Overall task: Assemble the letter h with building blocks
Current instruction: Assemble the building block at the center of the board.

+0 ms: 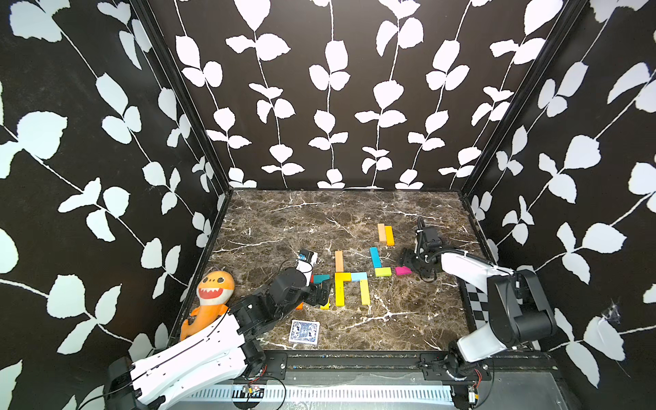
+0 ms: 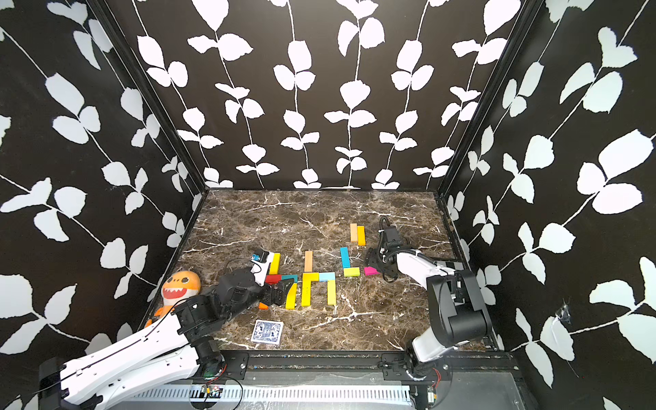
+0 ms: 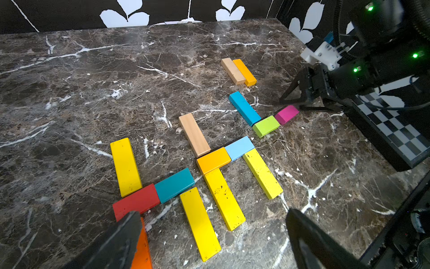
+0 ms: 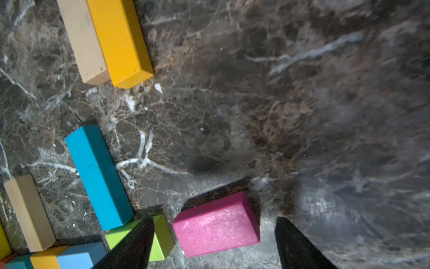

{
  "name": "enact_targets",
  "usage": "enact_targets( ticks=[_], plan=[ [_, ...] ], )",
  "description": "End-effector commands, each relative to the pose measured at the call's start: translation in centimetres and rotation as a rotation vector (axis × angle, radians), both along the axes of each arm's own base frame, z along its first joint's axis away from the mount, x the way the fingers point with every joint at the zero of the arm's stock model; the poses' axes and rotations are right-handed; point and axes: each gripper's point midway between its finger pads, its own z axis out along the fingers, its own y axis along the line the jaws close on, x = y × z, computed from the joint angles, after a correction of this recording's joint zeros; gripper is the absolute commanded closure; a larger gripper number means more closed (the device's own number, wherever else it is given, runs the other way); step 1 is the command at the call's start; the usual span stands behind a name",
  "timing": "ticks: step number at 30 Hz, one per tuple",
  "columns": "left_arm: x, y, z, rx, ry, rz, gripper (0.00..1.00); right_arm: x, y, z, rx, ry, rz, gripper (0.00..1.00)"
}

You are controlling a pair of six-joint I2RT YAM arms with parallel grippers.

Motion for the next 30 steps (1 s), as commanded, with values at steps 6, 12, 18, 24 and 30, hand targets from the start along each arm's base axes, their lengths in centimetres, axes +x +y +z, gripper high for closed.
enact_targets(
  ticks=[6,12,18,24,30],
  plan=[
    [0.3,-0.2,1.0,-0.020,-0.021,0.005,0.01,0.5,0.2,-1.1,-0.026,0.023,0.055,0.20],
    [0.4,-0.5,1.0,-0.022,-0.018,-0.002,0.01,0.9,-0.1,-1.1,-0.063,0.013,0.084,0.20],
    [0.5,-0.7,0.8,-0.019,-0.012,-0.003,0.01,0.9,0.3,-1.2,-0.082,0.027,0.128,0.21],
    [0.5,-0.7,0.8,-0.023,-0.012,-0.002,0.01,0.7,1.4,-1.1,-0.108,0.023,0.153,0.21],
    [0.5,-0.6,0.8,-0.019,-0.013,-0.001,0.01,0.5,1.8,-0.8,-0.118,0.015,0.150,0.22]
  ],
)
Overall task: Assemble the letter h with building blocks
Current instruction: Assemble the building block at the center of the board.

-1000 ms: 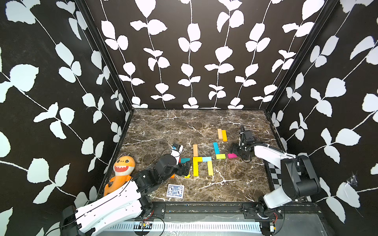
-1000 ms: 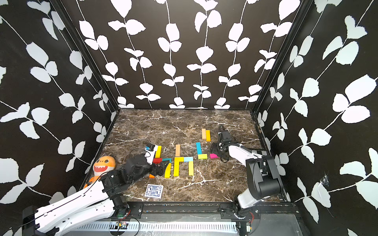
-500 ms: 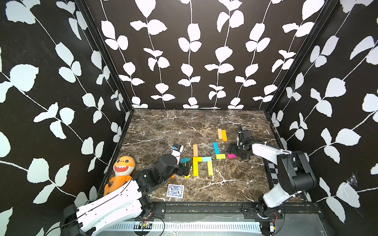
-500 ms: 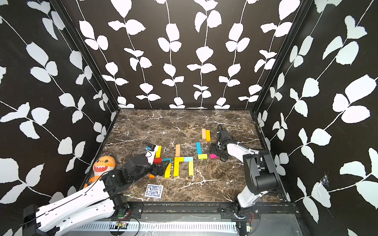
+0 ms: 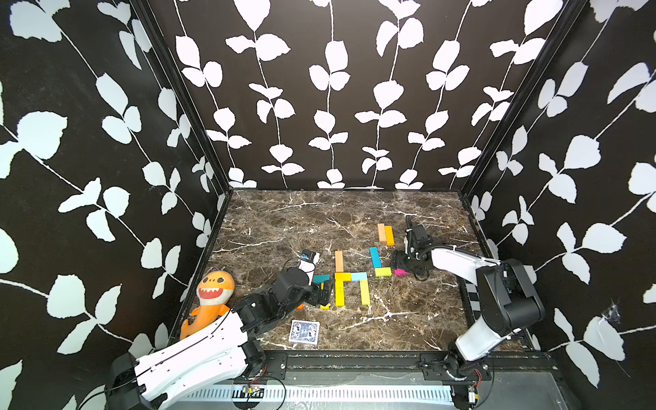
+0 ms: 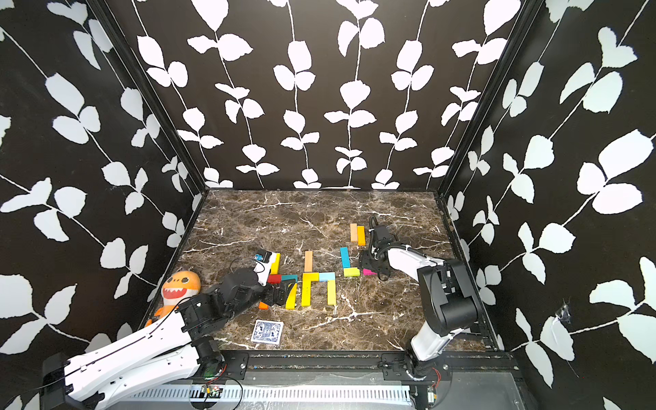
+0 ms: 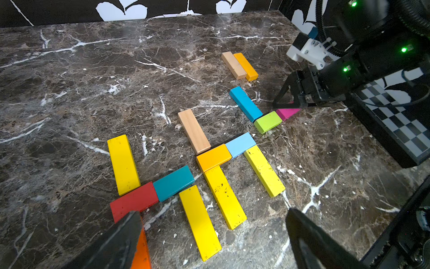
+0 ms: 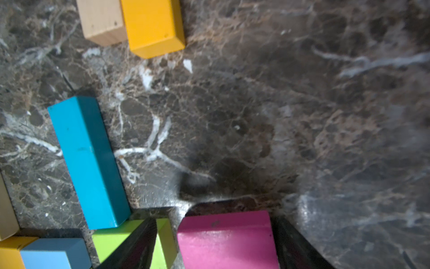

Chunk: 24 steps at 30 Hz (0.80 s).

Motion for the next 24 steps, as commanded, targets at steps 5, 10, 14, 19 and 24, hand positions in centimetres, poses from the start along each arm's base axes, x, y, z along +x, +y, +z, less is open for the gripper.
enact_targets(
  ticks=[5,10,14,19,24],
  plan=[
    [0.4,-0.2,1.3,-0.031,-0.029,0.005,0.01,0.5,0.3,0.6,-0.029,-0.017,0.004,0.22],
    [0.4,-0.3,1.2,-0.031,-0.026,0.004,0.01,0.8,0.6,0.5,-0.028,-0.014,0.016,0.22],
    [0.3,-0.2,1.1,-0.031,-0.025,0.004,0.01,0.9,1.2,0.6,-0.008,-0.019,0.020,0.22],
    [0.4,-0.3,1.2,-0.031,-0.027,0.005,0.01,0.7,1.7,0.7,0.006,-0.017,0.020,0.22],
    [0.4,-0.3,1.1,-0.031,-0.025,0.004,0.01,0.5,2.1,0.8,0.021,-0.023,0.021,0.22]
  ],
)
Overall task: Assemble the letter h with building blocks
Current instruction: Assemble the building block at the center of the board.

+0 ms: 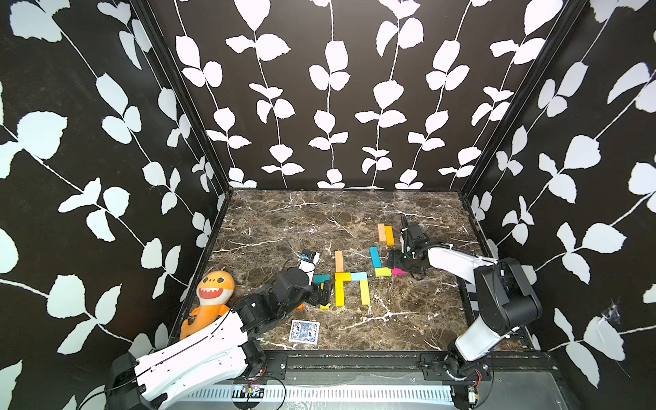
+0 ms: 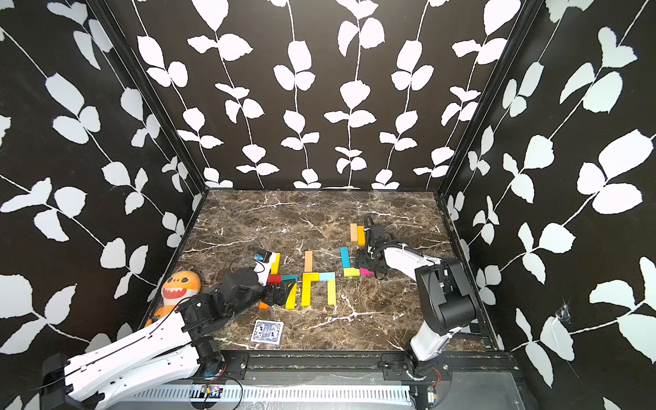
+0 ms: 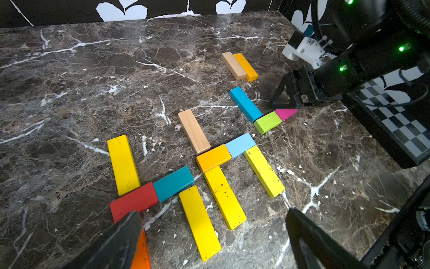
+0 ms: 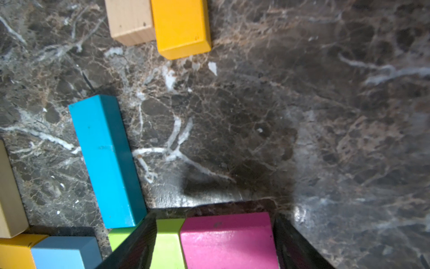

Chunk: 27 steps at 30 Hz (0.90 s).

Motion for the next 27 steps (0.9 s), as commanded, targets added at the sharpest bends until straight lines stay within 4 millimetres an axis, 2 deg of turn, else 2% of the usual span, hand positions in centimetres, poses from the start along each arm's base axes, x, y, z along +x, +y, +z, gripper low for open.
enact_targets(
  ticks=[1,11,18,22,24,27],
  plan=[
    [0.4,-0.3,1.0,-0.027,-0.022,0.004,0.01,0.3,0.6,0.4,0.018,-0.015,-0.004,0.22],
    [0.3,-0.3,1.0,-0.031,-0.021,0.004,0.01,0.5,0.5,0.8,0.013,-0.027,-0.020,0.21],
    [0.3,-0.2,1.3,-0.034,-0.026,0.003,0.01,2.1,0.5,3.8,-0.002,-0.102,-0.016,0.18],
    [0.3,-0.2,1.5,-0.036,-0.030,0.003,0.01,2.9,2.2,5.4,-0.055,-0.146,0.058,0.18],
    [0.4,-0.3,1.4,-0.035,-0.030,0.001,0.01,3.5,3.4,5.2,-0.069,-0.138,0.087,0.18],
    [0.4,-0.4,1.4,-0.034,-0.028,0.001,0.01,4.0,5.9,4.4,0.035,-0.118,0.103,0.18]
  ],
)
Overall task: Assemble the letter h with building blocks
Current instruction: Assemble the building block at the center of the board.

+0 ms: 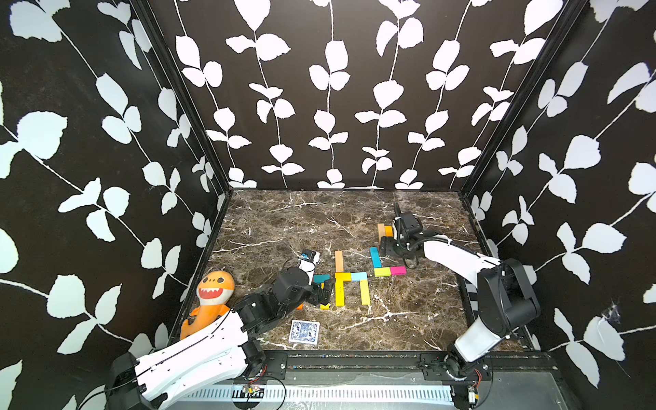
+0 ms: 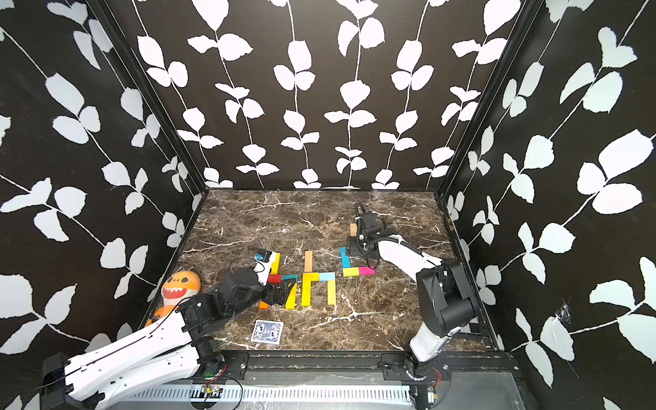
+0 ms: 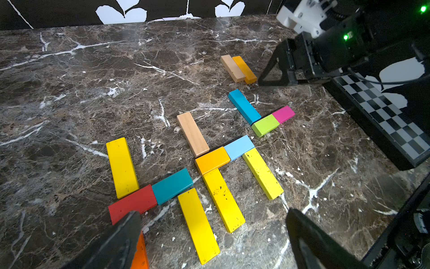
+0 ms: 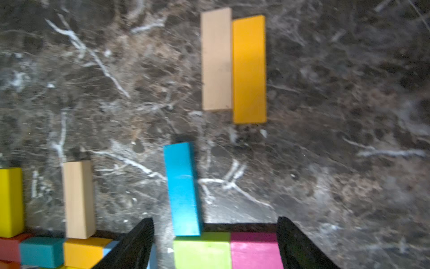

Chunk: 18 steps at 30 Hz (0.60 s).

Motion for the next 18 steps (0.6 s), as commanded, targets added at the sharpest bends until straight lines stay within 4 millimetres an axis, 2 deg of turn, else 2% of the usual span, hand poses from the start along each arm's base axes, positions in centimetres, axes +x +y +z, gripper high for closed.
enact_targets(
  ticks=[1,6,18],
  plan=[
    [0.3,-0.2,1.2,-0.022,-0.022,0.002,0.01,0.0,1.9,-1.6,0.045,0.047,0.030,0.18],
    [0.2,0.2,1.4,-0.013,-0.028,0.009,0.01,-0.2,4.1,-2.8,0.103,0.095,0.058,0.19],
    [0.4,0.1,1.4,-0.010,-0.033,0.007,0.01,-1.7,4.9,-5.0,0.098,0.161,0.077,0.21]
  ],
)
